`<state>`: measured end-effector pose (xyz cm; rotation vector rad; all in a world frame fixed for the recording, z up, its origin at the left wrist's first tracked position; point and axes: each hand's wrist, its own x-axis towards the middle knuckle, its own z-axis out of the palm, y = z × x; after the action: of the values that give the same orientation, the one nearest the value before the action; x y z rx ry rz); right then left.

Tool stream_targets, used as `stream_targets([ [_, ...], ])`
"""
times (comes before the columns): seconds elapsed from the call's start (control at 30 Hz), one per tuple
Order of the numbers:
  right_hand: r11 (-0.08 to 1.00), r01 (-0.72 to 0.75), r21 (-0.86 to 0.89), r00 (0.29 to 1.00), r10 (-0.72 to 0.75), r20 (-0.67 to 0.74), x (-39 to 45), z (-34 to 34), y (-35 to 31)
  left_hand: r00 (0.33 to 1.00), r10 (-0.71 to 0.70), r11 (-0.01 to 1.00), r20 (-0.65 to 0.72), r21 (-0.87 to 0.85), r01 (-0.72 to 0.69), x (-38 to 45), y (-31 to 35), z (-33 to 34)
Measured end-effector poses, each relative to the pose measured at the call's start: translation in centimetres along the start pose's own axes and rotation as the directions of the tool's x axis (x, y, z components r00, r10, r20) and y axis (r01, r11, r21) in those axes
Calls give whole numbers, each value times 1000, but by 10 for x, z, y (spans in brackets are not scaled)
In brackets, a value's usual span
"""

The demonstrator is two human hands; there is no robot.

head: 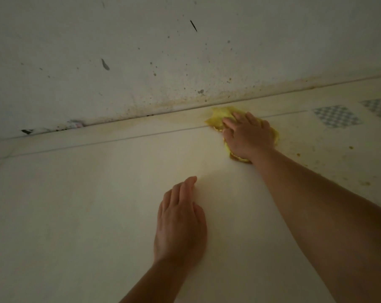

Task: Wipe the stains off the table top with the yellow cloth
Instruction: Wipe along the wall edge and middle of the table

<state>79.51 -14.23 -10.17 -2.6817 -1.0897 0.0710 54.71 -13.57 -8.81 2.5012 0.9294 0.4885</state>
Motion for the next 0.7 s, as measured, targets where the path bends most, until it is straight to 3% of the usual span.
stream_targets([
  [0.17,987,-160,-5,984,159,-74,-5,-6,22,1000,18,1000,2,-2,-18,1,-4,1],
  [0.33,958,-281,-47,957,277,-85,-34,-28,94,1000,29,1000,-2,2,-29,-1,-4,2],
  [0.5,996,-87,-3,995,87,-47,-61,-42,134,999,45,999,-19,21,-44,-2,-3,3],
  [0.7,903,21,429,999,-33,19,-127,-46,125,995,91,993,-47,79,-87,-7,3,4],
])
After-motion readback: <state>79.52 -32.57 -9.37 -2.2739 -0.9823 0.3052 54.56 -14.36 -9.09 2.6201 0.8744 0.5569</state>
